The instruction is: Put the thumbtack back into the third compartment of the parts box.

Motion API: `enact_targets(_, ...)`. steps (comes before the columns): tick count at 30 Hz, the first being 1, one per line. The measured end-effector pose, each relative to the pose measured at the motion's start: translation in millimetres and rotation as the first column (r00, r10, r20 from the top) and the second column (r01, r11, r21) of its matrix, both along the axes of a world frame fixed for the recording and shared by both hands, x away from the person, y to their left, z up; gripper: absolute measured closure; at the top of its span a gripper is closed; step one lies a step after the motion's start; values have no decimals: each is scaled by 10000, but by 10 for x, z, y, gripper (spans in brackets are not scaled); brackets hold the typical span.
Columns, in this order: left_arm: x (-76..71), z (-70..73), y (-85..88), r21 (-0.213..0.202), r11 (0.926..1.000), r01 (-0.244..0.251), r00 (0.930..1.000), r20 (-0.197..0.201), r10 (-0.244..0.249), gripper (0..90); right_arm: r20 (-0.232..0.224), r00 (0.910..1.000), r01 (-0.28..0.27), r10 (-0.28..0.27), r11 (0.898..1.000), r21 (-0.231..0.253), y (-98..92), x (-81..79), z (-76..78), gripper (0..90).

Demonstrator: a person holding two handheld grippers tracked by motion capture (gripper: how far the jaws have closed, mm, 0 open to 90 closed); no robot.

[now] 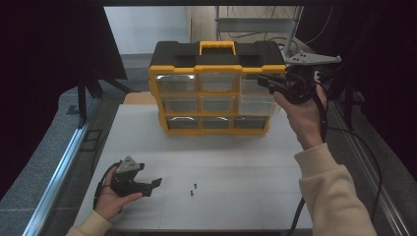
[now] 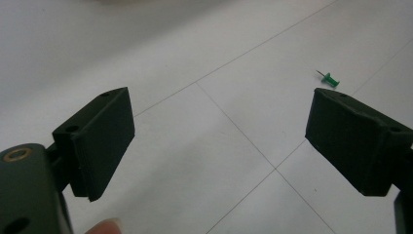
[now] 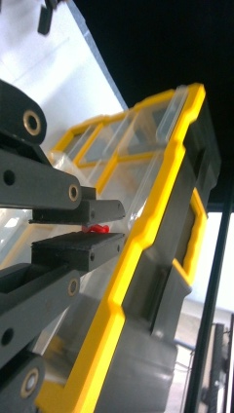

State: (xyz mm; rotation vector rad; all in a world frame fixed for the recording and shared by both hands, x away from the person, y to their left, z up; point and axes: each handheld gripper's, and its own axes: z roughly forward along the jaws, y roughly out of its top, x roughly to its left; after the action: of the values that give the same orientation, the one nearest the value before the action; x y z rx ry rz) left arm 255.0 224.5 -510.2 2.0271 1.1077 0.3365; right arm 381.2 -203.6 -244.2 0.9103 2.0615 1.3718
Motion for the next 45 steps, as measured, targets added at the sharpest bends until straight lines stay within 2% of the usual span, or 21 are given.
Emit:
enact_targets(2,0,-5,-7,40,10000,6,10000,14,-6,110,-30,9997,244,-244,9996,-126,-4,61,-31,819)
enact_targets(3,-1,-4,-7,45,10000,-2,10000,22,2,111,14,9995,322,-322,9993,-192,2,77,-41,779)
enact_targets(4,-2,-2,-5,26,10000,-10,10000,17,9,111,126,9985,543,-540,9982,-262,13,90,-53,687)
enact_targets(5,-3,-1,-3,17,10000,-19,10000,19,19,111,350,9964,787,-778,9966,-245,37,100,-65,550)
enact_targets(6,-4,1,0,16,10000,-35,10000,34,35,111,397,9957,851,-842,9962,-205,49,99,-67,477)
enact_targets(9,-6,2,4,0,10000,-53,10000,18,53,112,354,9973,649,-649,9979,31,102,66,-77,383)
enact_targets(11,-5,-3,2,28,10000,-10,10000,-10,10,112,361,9988,317,-319,9995,53,132,35,-87,373)
enact_targets(13,-7,-4,-3,1,10000,-2,10000,-11,2,112,272,9994,-211,203,9993,307,166,-4,-99,365)
enact_targets(15,-9,-4,-4,1,10000,21,10000,-23,-21,112,332,9955,-909,891,9942,574,227,-103,-123,331)
enact_targets(16,-11,-4,-4,6,10000,27,10000,-23,-27,112,332,9955,-909,891,9942,574,227,-103,-123,331)
enact_targets(17,-13,-3,-4,12,10000,36,10000,-25,-36,111,346,9869,-1600,1577,9840,785,275,-203,-158,334)
enact_targets(18,-13,-3,-4,14,10000,40,10000,-25,-39,111,346,9869,-1600,1577,9840,785,275,-203,-158,334)
enact_targets(19,-12,-3,-2,45,10000,59,10000,-32,-59,111,313,9836,-1800,1779,9798,867,290,-240,-172,335)
enact_targets(23,-12,-6,-6,46,10000,40,10000,-70,-40,109,314,9651,-2619,2601,9612,870,359,-411,-267,336)
enact_targets(24,-12,-6,-5,45,10000,46,10000,-60,-45,109,304,9590,-2834,2818,9554,826,389,-496,-308,336)
enact_targets(25,-13,-6,-7,9,10000,25,10000,-57,-25,109,304,9590,-2834,2818,9554,826,389,-496,-308,336)
enact_targets(31,-11,-7,-15,4,10000,0,10000,-64,0,109,90,9417,-3359,3362,9388,768,483,-657,-461,335)
enact_targets(33,-11,-7,-15,-4,10000,4,10000,-69,-4,109,2,9400,-3402,3411,9374,749,512,-678,-533,337)
enact_targets(37,-13,-4,-7,-25,10000,59,10000,-24,-59,109,-48,9472,-3196,3205,9456,600,579,-710,-717,342)
enact_targets(45,-17,-5,-3,-15,10000,52,10000,-10,-52,110,-831,9315,-3524,3541,9352,343,757,-720,-1090,339)
